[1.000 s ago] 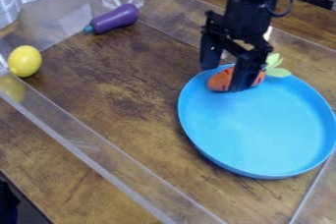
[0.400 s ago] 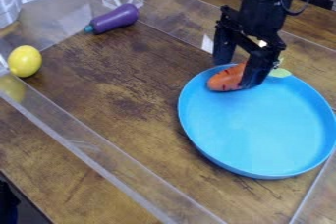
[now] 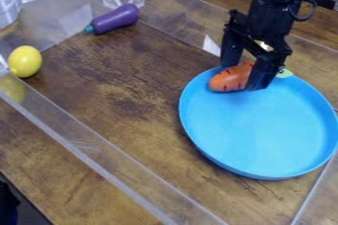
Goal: Remove the carrot from the blue tray and put it on the table
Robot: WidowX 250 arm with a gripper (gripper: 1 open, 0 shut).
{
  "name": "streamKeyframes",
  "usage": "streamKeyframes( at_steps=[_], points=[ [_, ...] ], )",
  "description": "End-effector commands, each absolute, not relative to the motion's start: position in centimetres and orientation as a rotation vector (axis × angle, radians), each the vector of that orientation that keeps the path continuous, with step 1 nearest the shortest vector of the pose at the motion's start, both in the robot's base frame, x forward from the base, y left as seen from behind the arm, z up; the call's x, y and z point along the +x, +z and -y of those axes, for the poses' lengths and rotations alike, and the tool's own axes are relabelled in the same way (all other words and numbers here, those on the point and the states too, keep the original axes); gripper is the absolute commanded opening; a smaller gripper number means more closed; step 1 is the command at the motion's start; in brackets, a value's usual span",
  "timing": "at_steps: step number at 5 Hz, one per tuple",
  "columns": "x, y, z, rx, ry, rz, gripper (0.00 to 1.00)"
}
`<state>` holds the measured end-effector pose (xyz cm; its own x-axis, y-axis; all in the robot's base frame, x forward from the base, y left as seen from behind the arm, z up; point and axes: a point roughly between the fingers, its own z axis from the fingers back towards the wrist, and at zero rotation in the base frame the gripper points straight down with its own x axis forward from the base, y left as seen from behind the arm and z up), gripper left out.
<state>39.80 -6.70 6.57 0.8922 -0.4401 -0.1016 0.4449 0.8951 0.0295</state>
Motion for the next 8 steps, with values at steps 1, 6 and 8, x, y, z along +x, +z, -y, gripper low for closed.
streamKeyframes(
  at_steps=[1,6,8],
  points=[
    [40.6,7.7,7.4,0.053,-0.472,-0.036,1.0],
    [41.2,3.0,7.7,0.028,-0.463,-0.082,1.0],
    [41.6,1.9,7.5,0.025,-0.456,-0.096,1.0]
  ],
)
